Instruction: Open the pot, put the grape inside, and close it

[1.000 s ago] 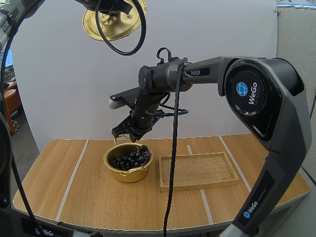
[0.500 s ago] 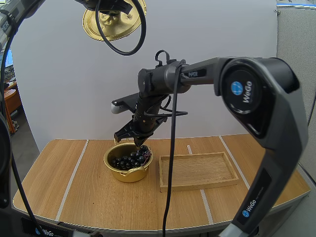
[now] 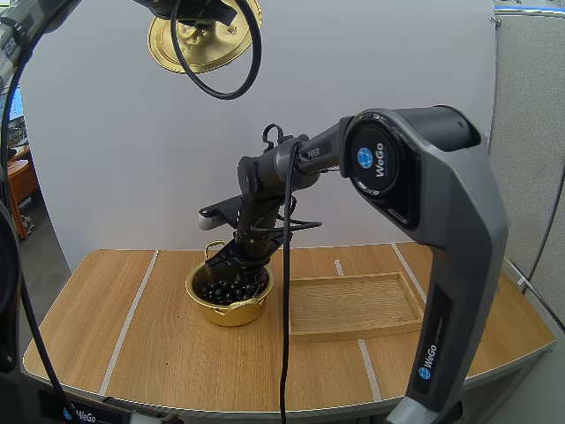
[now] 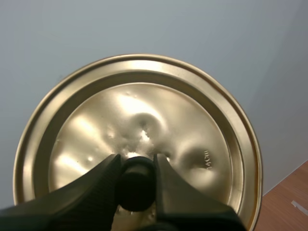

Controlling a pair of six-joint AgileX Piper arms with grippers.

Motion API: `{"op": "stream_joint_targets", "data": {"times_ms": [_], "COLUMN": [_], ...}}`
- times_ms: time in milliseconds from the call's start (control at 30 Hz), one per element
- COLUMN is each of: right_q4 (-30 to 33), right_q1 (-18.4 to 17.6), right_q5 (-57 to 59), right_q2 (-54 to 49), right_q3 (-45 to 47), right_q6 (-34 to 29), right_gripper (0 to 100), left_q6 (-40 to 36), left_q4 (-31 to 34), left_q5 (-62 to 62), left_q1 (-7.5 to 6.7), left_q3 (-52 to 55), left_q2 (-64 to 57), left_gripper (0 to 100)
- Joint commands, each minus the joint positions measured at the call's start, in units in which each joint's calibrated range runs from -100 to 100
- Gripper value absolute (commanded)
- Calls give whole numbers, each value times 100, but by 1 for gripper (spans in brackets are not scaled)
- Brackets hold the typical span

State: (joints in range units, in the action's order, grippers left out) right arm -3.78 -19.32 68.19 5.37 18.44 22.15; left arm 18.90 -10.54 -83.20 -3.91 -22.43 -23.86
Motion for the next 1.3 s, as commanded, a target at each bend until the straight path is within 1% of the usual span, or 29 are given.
{"op": "stream_joint_targets", "data": {"times_ms": [0,267,333,400,567,733,833,1067,1200,1267], "right_q4": [55,55,55,6,-303,-305,-106,902,1110,1110], "right_q1": [-1,-1,-1,-1,-1,-1,-1,47,211,302], "right_q5": [-271,-445,-272,-41,107,565,944,1983,2099,2099], "right_q2": [346,550,470,258,-600,-1552,-2070,-3134,-3741,-4098], "right_q3": [-20,-20,-99,-228,-349,-349,-349,-336,-46,189], "right_q6": [49,49,49,20,20,20,-38,-771,-911,-938], "right_gripper": [0,0,0,0,0,0,0,0,0,0], "left_q6": [-52,-52,-52,-52,-52,-52,-52,-52,-52,-52], "left_q4": [-8,-8,-8,-8,-8,-8,-8,-8,-8,-8], "left_q5": [124,124,124,124,124,124,124,124,124,124], "left_q1": [-15,-15,-15,-15,-15,-15,-15,-15,-15,-15], "left_q3": [-52,-52,-52,-52,-52,-52,-52,-52,-52,-52], "left_q2": [-44,-44,-44,-44,-44,-44,-44,-44,-44,-44], "left_gripper": [0,0,0,0,0,0,0,0,0,0]}}
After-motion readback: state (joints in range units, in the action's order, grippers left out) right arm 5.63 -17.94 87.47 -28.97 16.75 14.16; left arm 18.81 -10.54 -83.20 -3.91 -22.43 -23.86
